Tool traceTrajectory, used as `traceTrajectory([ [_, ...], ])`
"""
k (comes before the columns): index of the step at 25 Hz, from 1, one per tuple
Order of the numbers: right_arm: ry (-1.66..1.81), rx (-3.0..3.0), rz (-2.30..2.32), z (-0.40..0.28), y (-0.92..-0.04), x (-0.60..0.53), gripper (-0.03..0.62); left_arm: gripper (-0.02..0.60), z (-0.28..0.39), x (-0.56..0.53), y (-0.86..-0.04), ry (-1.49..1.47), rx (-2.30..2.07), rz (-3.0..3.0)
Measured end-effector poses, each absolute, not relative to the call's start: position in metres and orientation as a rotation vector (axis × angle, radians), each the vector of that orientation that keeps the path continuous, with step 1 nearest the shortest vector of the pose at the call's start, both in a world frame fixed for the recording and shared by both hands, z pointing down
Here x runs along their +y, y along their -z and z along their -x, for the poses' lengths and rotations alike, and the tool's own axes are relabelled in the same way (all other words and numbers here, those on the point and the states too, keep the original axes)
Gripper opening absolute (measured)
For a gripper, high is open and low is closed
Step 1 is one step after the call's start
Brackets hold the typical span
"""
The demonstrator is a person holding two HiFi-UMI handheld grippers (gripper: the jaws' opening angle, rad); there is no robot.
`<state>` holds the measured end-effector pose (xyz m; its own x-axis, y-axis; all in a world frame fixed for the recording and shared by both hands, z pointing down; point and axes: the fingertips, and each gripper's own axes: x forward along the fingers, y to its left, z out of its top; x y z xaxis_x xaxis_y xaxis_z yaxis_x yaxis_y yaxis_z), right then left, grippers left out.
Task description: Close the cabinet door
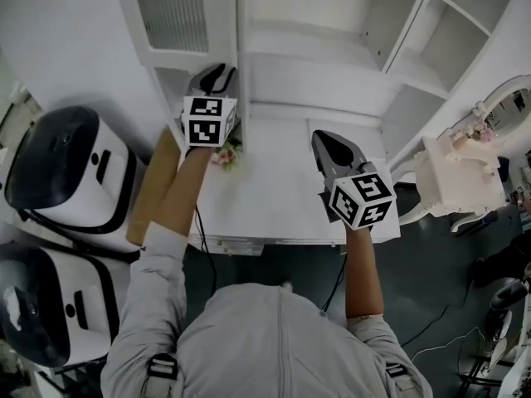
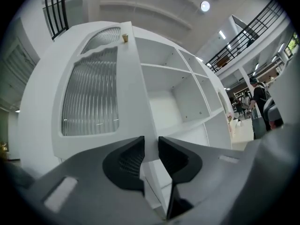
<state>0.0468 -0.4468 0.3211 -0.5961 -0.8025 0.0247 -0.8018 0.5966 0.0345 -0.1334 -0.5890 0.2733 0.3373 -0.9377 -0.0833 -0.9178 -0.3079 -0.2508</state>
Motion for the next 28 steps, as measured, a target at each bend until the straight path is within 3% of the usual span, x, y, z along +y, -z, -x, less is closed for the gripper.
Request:
traceTrajectory([
  [9,-0.017,-2.703,-1.506,-0.078,-0.333,-0.459,0.002,0.090,0.126,-0.621,-0.272,0.003,1.732,2.344],
  [13,-0.036,-2.691,-1.513,-0.082,-0.338,-0.464,0.002,0.052,0.128,-0.638,-0.269,-0.005,1.759,2.359],
  [19,-0.039,-2.688,-1.517,-0.088,-0.341,-0.467,0.002,0.014,0.130,-0.656,-0.267,0.056,1.791,2.325],
  [28,-0.044,-2.671,-1.547,-0.099,-0.340,-0.460,0.002,0.005,0.131,-0.671,-0.266,0.154,1.831,2.266],
])
